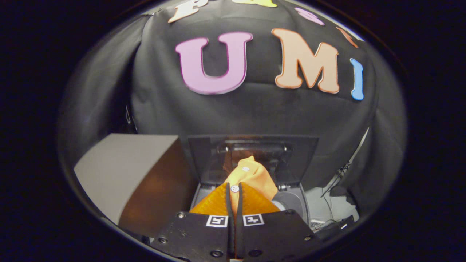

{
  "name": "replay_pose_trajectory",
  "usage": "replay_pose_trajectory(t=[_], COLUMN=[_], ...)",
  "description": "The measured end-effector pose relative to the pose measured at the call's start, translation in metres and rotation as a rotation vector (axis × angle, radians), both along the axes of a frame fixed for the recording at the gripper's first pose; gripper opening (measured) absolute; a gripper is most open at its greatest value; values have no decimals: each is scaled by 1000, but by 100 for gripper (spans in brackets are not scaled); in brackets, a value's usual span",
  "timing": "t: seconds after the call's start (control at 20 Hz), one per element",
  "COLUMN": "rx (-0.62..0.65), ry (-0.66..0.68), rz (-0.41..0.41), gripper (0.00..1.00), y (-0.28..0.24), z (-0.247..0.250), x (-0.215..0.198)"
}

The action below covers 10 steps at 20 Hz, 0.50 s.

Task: Put the clothes into the washing machine and then close the washing machine lid.

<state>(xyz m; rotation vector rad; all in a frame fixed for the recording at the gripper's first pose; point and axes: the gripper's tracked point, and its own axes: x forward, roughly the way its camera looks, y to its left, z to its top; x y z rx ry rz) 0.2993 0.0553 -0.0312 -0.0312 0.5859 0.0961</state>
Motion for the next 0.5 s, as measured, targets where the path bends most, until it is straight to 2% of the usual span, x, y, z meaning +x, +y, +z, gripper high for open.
replay_pose_trajectory(t=[0.1, 0.25, 0.5], rx=[38, -14, 82], ry=[56, 142, 211], rz=[4, 25, -108], gripper=[1, 1, 1], y=[-3, -21, -37], z=[-33, -89, -144], x=[2, -6, -8])
